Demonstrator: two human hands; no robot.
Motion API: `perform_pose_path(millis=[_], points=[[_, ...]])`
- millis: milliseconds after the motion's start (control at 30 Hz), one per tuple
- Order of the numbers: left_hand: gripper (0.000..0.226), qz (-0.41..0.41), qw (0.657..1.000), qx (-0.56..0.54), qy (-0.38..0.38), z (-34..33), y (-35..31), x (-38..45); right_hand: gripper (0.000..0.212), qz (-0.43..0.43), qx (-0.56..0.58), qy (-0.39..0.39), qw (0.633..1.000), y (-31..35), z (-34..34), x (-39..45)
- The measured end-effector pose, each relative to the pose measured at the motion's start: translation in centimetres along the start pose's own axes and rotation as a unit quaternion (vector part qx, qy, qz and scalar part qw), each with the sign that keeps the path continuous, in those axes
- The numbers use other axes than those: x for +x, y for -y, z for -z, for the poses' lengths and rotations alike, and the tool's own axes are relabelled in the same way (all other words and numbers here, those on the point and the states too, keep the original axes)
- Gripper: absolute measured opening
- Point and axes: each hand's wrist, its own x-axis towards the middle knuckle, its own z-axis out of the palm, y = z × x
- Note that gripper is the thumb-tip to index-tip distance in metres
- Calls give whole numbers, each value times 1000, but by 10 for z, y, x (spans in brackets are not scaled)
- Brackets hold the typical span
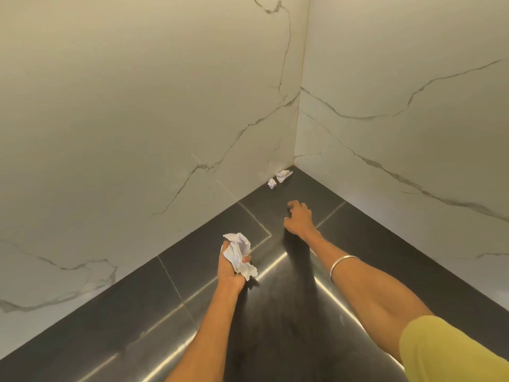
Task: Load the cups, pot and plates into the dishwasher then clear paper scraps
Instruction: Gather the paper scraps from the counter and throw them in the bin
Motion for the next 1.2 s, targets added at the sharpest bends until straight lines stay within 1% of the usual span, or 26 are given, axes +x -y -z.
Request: perform_pose_path(millis=[33, 100, 167, 200, 267, 333, 400, 467, 567, 633, 733, 867, 933, 967, 1033, 1100, 1200], points=[[13, 2, 1000, -12, 20, 5, -1, 2, 58, 1, -3, 0, 1000, 3, 0, 8], [33, 24, 996, -16, 87, 20, -3, 4, 62, -1, -8, 3, 1000, 9, 0, 22], [44, 41, 989, -10, 145, 36, -8, 4, 69, -4, -12, 3, 1000, 15, 0, 36], [45, 40, 987, -3, 158, 43, -11, 6, 74, -4, -16, 1, 1000, 18, 1, 44], [44, 32, 986, 13, 162, 47, -13, 6, 80, 1, -32, 0, 999, 22, 1, 58], [46, 20, 986, 9, 167, 47, -14, 5, 82, 14, -59, 2, 998, 26, 0, 70], [51, 14, 986, -8, 169, 46, -14, 2, 79, 35, -74, 3, 997, 29, -3, 79], [50, 12, 984, -14, 175, 46, -15, 3, 74, 52, -61, -5, 997, 32, -7, 86], [43, 15, 981, -18, 190, 50, -17, 10, 69, 72, -51, -7, 996, 35, -12, 94], [38, 24, 979, -21, 200, 55, -19, 18, 66, 89, -74, -4, 993, 37, -14, 98], [30, 45, 976, -30, 213, 59, -20, 23, 58, 91, -105, 0, 990, 39, -15, 100], [32, 53, 976, -31, 209, 60, -21, 24, 40, 110, -132, -25, 985, 39, -18, 97], [37, 42, 978, -30, 204, 59, -20, 21, 27, 116, -125, -46, 984, 36, -22, 93], [39, 40, 977, -31, 207, 59, -20, 21, 23, 117, -122, -55, 984, 35, -23, 92], [37, 44, 973, -34, 223, 60, -20, 23, 26, 117, -118, -61, 984, 31, -25, 92], [34, 45, 974, -31, 219, 62, -21, 26, 31, 115, -112, -57, 985, 30, -24, 93], [31, 53, 972, -37, 225, 65, -22, 31, 25, 91, -46, -74, 992, 33, -15, 95]])
